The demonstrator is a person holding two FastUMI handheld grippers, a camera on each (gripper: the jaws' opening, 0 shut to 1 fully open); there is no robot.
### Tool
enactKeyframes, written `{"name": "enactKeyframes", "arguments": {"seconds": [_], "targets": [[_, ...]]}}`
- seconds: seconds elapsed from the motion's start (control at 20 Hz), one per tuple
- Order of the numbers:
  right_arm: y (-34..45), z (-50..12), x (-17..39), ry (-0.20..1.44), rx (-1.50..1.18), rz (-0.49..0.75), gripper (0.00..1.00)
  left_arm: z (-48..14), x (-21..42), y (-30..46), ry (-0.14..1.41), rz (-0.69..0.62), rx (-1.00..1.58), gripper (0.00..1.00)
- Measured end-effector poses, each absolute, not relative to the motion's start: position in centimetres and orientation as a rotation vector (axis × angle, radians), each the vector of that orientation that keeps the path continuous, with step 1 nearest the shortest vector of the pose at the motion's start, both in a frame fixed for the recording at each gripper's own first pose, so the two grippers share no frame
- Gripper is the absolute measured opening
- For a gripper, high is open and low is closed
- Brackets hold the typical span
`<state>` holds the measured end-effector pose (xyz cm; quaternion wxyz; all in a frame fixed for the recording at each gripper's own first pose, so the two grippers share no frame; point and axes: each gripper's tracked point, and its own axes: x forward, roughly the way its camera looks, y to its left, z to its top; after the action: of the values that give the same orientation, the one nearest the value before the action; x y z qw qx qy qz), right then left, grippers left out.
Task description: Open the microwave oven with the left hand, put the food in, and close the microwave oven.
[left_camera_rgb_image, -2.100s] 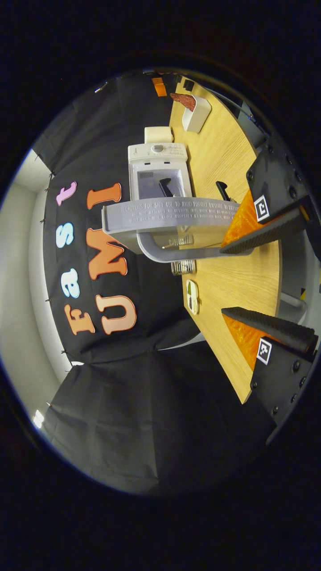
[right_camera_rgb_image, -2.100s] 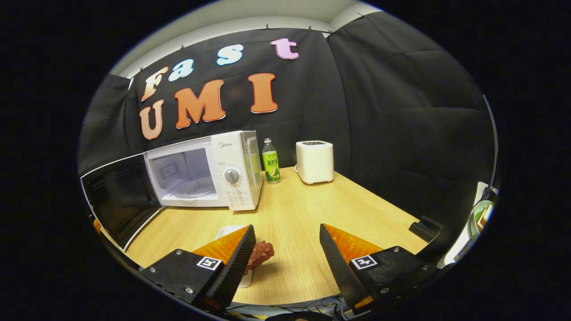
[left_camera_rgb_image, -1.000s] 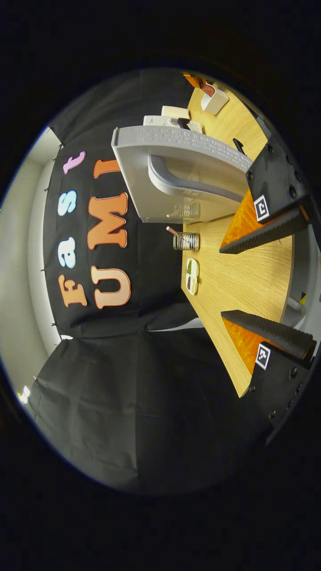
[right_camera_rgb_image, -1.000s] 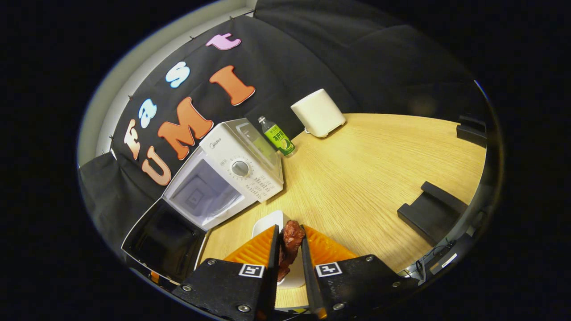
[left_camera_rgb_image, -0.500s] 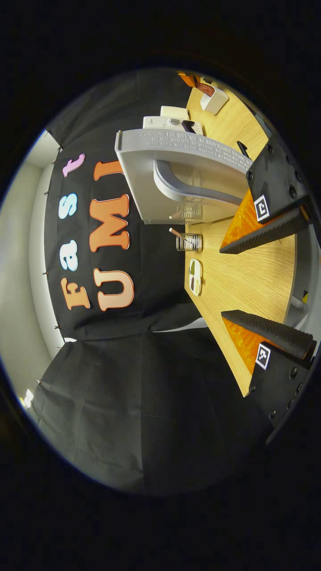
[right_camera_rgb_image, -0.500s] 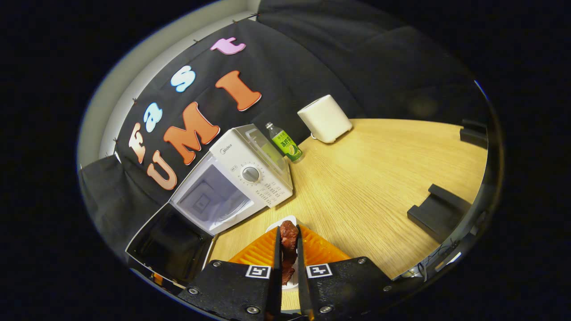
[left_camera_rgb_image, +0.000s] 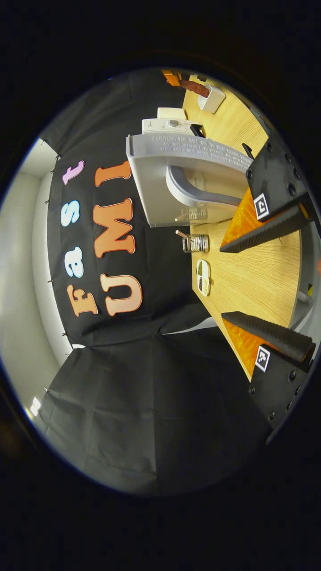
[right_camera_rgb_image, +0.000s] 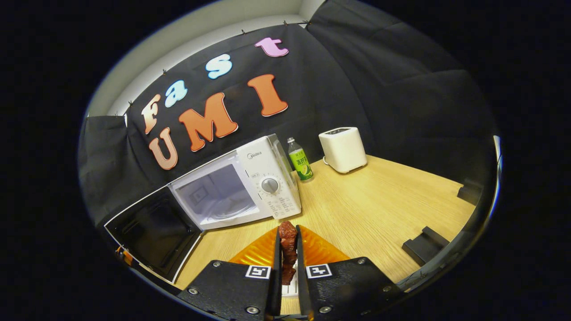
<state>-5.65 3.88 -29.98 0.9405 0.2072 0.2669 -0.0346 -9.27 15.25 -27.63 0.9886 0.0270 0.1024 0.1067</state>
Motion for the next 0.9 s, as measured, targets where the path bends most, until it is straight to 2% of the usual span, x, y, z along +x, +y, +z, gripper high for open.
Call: {"name": "enactKeyframes", "arguments": {"seconds": [0.1,0.15,0.2,0.25,0.3,0.9], "targets": [[4.7,-28.8,-4.8,0.521,0.402,-0.057,0.15,-27.5,-8.9,15.4,0.202,0.210,0.052,0.89],[5.2,-28.2,-4.4,0.508,0.396,-0.050,0.15,-27.4,-8.6,15.5,0.203,0.210,0.046,0.98],[5.7,-27.7,-3.9,0.495,0.393,-0.041,0.15,-27.6,-8.7,15.6,0.204,0.212,0.042,0.98],[6.3,-27.3,-3.3,0.484,0.396,-0.034,0.15,-27.6,-8.5,15.7,0.207,0.213,0.040,0.89],[7.0,-27.0,-2.6,0.478,0.398,-0.023,0.15,-27.7,-8.4,15.8,0.206,0.216,0.037,0.98],[15.8,-26.3,6.4,0.385,0.444,0.030,0.15,-28.2,-7.0,18.4,0.212,0.236,0.018,0.98]]}}
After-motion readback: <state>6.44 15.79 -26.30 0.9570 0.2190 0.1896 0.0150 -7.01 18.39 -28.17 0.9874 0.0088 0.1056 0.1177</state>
